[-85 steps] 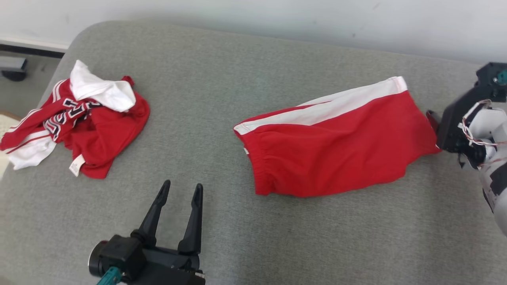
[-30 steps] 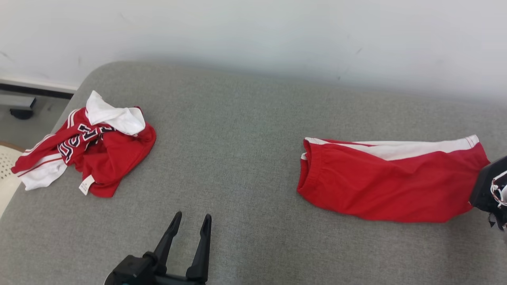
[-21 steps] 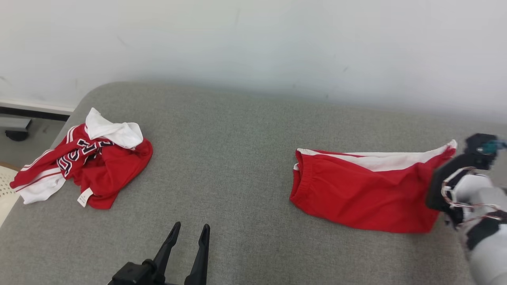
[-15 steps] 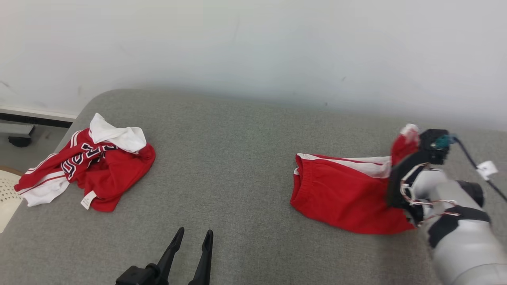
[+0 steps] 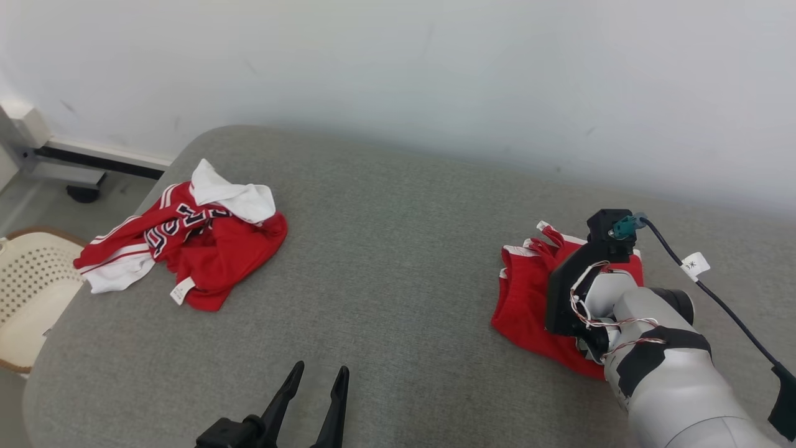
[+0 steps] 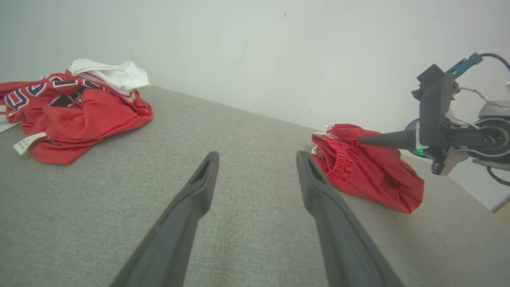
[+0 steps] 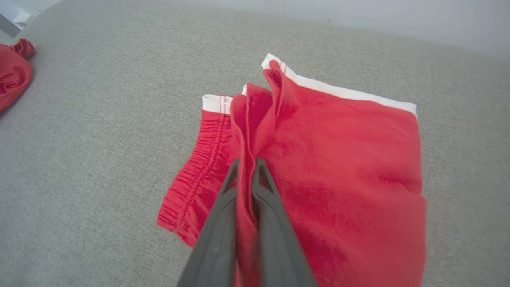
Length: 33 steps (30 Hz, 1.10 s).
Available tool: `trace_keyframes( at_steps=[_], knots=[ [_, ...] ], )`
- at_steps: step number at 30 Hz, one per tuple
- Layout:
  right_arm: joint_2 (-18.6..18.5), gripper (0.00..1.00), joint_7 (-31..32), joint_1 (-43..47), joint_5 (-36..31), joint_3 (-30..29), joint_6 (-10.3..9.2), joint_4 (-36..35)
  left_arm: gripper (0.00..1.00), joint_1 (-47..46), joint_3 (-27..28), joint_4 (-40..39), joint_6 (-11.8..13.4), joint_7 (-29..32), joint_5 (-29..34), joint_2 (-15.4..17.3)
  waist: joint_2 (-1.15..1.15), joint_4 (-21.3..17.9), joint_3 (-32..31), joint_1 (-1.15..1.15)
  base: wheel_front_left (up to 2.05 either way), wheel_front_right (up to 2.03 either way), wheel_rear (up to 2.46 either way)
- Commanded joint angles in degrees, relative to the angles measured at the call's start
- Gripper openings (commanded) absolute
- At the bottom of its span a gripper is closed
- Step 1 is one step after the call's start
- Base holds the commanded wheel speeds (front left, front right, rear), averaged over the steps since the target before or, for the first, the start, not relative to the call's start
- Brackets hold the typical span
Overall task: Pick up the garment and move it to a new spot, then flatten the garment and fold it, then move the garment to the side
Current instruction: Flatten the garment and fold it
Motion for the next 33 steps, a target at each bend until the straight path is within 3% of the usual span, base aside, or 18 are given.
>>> trace_keyframes(
  at_steps=[1, 9, 10, 11, 19, 25, 30, 31, 32, 33],
  knots=[
    [0.1, 0.0, 0.3, 0.2, 1.2, 0.8, -0.14, 0.1, 1.0, -0.4, -0.1, 0.1, -0.1, 0.1, -0.4, -0.1, 0.0, 1.2, 0.5, 0.0, 0.0, 0.0, 0.0],
    [0.1, 0.0, 2.9, 1.8, 12.5, 12.5, -0.14, -2.3, 1.0, -1.4, -0.1, 0.9, 0.1, -0.6, -1.0, 0.1, 0.0, 2.5, 1.0, 0.0, 0.0, 0.0, 0.0],
    [0.1, 0.42, 3.2, 2.1, 13.6, 13.8, -0.14, -3.1, 1.0, -1.4, -0.1, 1.0, 0.2, -0.7, -1.0, 0.1, 0.0, 2.4, 1.1, 0.0, 0.0, 0.0, 0.0],
    [0.2, 1.0, 3.3, 2.2, 14.9, 14.5, -0.15, -3.7, 1.0, -1.4, 0.0, 0.9, 0.2, -0.8, -1.0, 0.0, 0.0, 2.3, 1.1, 0.0, 0.0, 0.0, 0.0],
    [0.1, 1.0, 3.2, 2.4, 22.0, 18.8, -0.15, -10.0, 1.0, -0.5, 0.6, 0.9, 0.8, -1.3, -1.3, 0.3, 0.0, -0.1, 0.2, 0.0, 0.0, 0.0, 0.0],
    [-3.6, 1.0, -3.1, 1.8, 16.0, 15.2, -0.15, -7.9, 1.0, 0.0, 0.7, 0.4, 1.2, -1.4, -1.5, 0.5, 0.0, -1.9, -0.4, 0.0, 0.0, 0.0, 0.0],
    [-4.1, 1.0, -7.8, 4.2, 11.1, 12.5, -0.14, -4.6, 1.0, -0.5, -0.2, 0.7, 1.0, -1.5, -1.5, 0.0, 0.0, -1.6, -0.1, 0.0, 0.0, 0.0, 0.0],
    [-3.9, 0.81, -8.6, 4.6, 10.3, 12.1, -0.14, -4.1, 1.0, -0.8, -0.5, 0.8, 0.9, -1.5, -1.5, -0.1, 0.0, -1.3, 0.1, 0.0, 0.0, 0.0, 0.0],
    [-3.4, 0.41, -9.5, 4.7, 9.7, 11.8, -0.14, -3.8, 1.0, -1.0, -0.7, 0.9, 0.8, -1.5, -1.5, -0.2, 0.0, -1.0, 0.2, 0.0, 0.0, 0.0, 0.0],
    [-2.9, 0.26, -10.4, 4.8, 9.1, 11.7, -0.14, -3.7, 1.0, -1.3, -0.9, 1.0, 0.7, -1.5, -1.6, -0.2, 0.0, -0.6, 0.4, 0.0, 0.0, 0.0, 0.0]
  ],
)
